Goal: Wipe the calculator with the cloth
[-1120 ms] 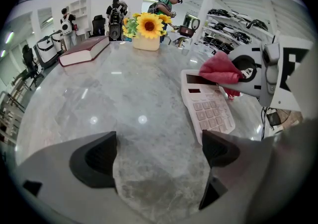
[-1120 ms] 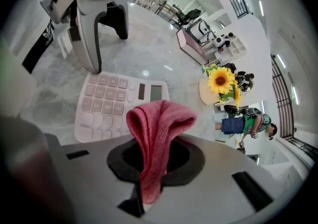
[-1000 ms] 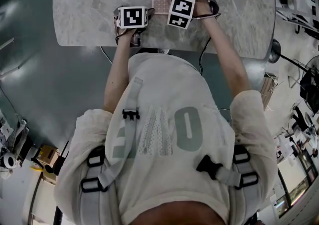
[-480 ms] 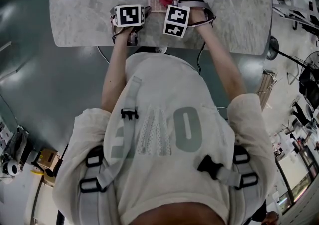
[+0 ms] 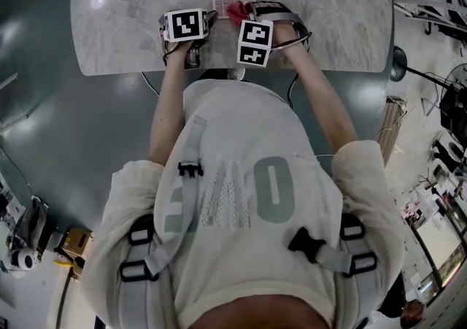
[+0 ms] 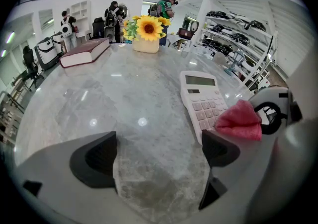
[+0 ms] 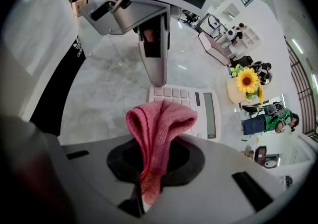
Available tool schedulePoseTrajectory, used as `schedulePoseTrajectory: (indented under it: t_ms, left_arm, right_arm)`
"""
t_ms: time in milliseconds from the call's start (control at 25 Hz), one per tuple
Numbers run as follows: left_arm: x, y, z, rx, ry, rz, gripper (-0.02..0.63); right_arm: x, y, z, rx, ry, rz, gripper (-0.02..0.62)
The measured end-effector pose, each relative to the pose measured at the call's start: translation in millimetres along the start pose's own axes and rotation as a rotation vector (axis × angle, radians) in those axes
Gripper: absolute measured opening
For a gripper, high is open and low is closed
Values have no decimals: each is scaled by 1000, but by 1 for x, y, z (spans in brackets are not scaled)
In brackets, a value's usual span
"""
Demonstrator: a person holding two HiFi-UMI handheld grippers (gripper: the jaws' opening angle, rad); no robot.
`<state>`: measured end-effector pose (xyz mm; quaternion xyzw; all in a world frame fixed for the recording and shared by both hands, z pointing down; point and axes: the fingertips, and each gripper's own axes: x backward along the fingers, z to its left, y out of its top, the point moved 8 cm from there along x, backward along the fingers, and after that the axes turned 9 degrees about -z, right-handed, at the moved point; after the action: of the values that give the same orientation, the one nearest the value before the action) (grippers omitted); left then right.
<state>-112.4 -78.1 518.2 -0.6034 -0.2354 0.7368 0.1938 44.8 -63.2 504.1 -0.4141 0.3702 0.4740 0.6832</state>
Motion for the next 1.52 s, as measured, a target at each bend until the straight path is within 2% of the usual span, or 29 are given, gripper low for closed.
schedulePoseTrajectory:
  t_ms: [280,680,760,840,1040,1280,1520]
  left_arm:
    - [5,0,-1,3,4,-1,518]
    - [3,0,-3,4,4,-5,518]
    - [2,-1,-3,2,-1,-6,517]
    - [4,-1,-3,3,1,-3,517]
    - [1,0,-4,1,-5,-8,517]
    - [0,1,-4,4,-7,-5,518]
    - [-2,0,-1,9,-18,-10,518]
  right_arm:
    - [6,3,14,-10,9,-10,54]
    - [6,-1,8,-33,45,-29,54]
    - [10,-1,-4,-48,17,-35,54]
    - [14,1,-26,-47,-49,-38,54]
    - [15,12,-83,-7,-156,-41,54]
    - [-5,24,-112,101,-162,-12,54]
    - [-23,31,-113,118,-136,6,54]
